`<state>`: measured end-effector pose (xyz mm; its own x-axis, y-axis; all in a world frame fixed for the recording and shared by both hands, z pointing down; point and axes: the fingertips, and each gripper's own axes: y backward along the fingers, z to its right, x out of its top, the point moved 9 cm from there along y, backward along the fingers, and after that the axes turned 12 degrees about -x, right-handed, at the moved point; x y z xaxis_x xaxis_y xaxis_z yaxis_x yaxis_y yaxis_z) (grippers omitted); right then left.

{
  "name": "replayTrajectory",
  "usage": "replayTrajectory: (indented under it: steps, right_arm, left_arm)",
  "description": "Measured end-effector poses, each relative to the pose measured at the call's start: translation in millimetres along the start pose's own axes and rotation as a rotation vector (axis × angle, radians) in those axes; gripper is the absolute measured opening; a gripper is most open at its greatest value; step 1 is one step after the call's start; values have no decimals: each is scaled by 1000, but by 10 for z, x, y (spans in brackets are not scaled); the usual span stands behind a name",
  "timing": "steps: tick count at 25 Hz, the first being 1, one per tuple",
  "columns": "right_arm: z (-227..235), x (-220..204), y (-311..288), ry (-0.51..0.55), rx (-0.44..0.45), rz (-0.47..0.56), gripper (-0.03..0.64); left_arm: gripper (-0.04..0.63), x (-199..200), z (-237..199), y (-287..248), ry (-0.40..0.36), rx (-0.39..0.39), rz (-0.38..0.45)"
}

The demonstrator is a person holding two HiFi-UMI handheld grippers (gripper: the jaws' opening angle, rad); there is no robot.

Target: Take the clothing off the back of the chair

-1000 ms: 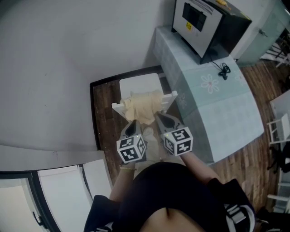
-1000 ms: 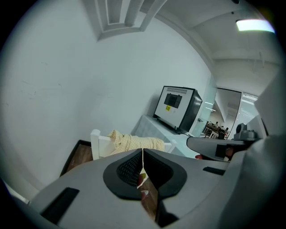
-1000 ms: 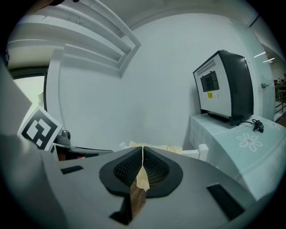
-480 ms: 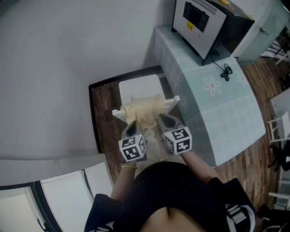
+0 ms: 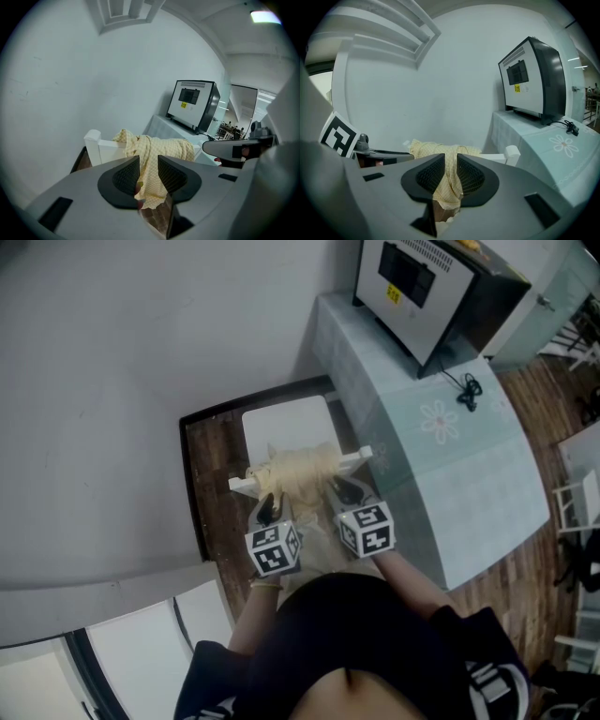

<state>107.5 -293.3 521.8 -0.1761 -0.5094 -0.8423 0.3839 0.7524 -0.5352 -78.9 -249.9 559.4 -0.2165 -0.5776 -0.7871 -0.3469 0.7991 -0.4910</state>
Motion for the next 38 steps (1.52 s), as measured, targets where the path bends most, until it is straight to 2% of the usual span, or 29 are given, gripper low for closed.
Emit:
replayTrajectory:
  steps: [8,14,22,38]
  right_arm:
    - [29,-38,-155,-7,0,-34,178]
    - [63,-58,-290,-20,-16,-51,256]
    - [100,-93,-489,-20,-42,-104,282]
    - [25,-140,-550,-10,-74,-106,281]
  left_arm:
    - [248,-36,-105,-91,-3,28,5]
    - [295,-54,-171,-197,-1,20,-23]
    - [305,-47,-217,-332,-16,48,-44]
    - [287,-50,-166,-435,12,76,-42]
